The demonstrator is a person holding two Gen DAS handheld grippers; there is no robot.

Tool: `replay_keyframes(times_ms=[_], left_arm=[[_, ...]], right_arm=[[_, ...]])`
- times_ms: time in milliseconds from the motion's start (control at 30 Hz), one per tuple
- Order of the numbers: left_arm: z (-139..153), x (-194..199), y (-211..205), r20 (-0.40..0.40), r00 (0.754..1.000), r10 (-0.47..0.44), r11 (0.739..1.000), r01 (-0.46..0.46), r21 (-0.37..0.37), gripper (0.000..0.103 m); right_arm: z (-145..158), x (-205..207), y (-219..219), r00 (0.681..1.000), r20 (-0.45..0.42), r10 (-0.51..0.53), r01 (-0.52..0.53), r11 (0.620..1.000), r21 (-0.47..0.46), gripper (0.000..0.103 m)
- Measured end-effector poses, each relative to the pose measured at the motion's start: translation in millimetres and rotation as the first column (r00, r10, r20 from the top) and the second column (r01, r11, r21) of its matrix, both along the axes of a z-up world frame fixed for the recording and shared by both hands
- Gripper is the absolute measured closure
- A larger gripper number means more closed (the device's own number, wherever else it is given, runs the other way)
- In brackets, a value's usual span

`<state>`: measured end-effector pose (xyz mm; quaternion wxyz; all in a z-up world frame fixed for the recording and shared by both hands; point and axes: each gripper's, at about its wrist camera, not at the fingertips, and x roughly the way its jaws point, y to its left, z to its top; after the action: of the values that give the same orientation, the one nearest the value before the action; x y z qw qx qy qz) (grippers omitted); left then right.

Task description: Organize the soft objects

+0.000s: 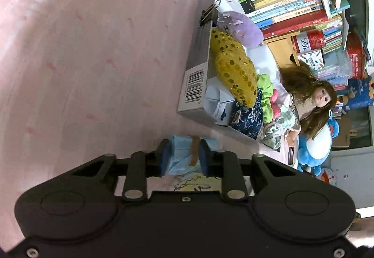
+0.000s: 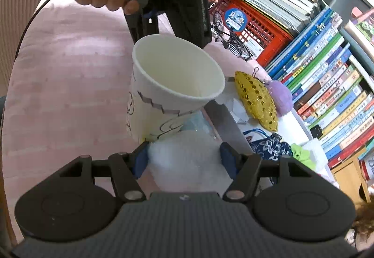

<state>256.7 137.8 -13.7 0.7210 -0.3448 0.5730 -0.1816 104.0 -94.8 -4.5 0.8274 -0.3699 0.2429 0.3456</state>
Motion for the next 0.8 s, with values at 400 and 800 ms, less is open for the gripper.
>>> replay_keyframes(times_ms=[400,800], left_arm=[[17,-12,13,0.077,0.996,0.033,0.995,-0.04,0.096,0.092],[46,-77,23,0.234,0.972,-0.012,0.958,-0.055,0.28,0.092]], right_arm=[[1,-6,-3,0.999,0.023,-0.023,0.023,1.0,0.006,0.035],[5,-34,-12,0.997,0.038,-0.069,0.068,0.997,0.023,0.043]])
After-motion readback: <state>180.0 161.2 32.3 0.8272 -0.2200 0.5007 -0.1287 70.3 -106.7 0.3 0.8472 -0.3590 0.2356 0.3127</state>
